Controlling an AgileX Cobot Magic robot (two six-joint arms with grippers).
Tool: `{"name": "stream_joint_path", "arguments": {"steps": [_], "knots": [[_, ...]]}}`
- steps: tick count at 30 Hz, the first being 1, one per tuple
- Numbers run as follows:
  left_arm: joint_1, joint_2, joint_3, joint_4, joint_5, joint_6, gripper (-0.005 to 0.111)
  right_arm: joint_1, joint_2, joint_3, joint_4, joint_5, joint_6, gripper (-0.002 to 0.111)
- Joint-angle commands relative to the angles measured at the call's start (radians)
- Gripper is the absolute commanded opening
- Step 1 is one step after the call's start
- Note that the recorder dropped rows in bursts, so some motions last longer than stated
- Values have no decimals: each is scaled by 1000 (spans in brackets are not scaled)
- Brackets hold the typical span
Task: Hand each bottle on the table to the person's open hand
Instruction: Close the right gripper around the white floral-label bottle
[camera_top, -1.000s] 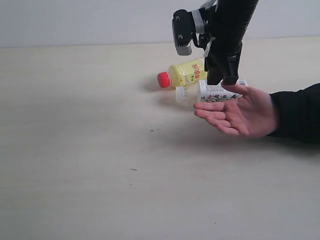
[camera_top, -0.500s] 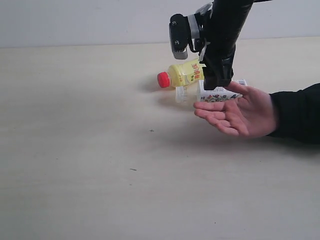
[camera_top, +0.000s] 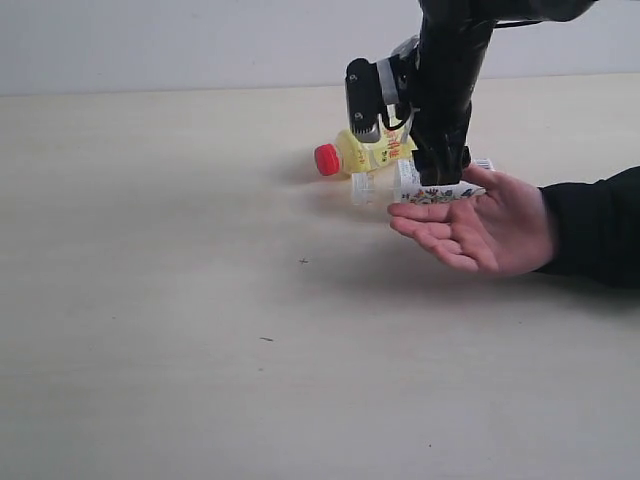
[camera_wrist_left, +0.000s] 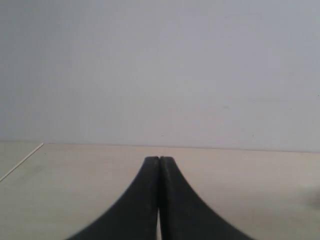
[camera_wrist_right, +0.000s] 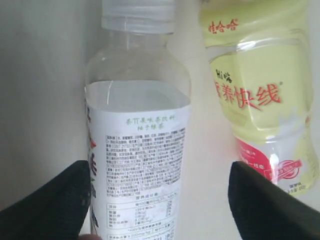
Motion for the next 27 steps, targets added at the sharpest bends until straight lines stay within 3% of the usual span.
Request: {"name": "stream_joint_path", "arguments": {"steps": [1,24,27], "knots": [[2,-6,0,6,-4,3,0,1,20,-6,-5,-8,8,73],[2,-6,0,6,-4,3,0,1,93,-6,-5,-46,8,73],[2,-6,0,6,-4,3,0,1,93,-6,-5,-42,8,67]]}}
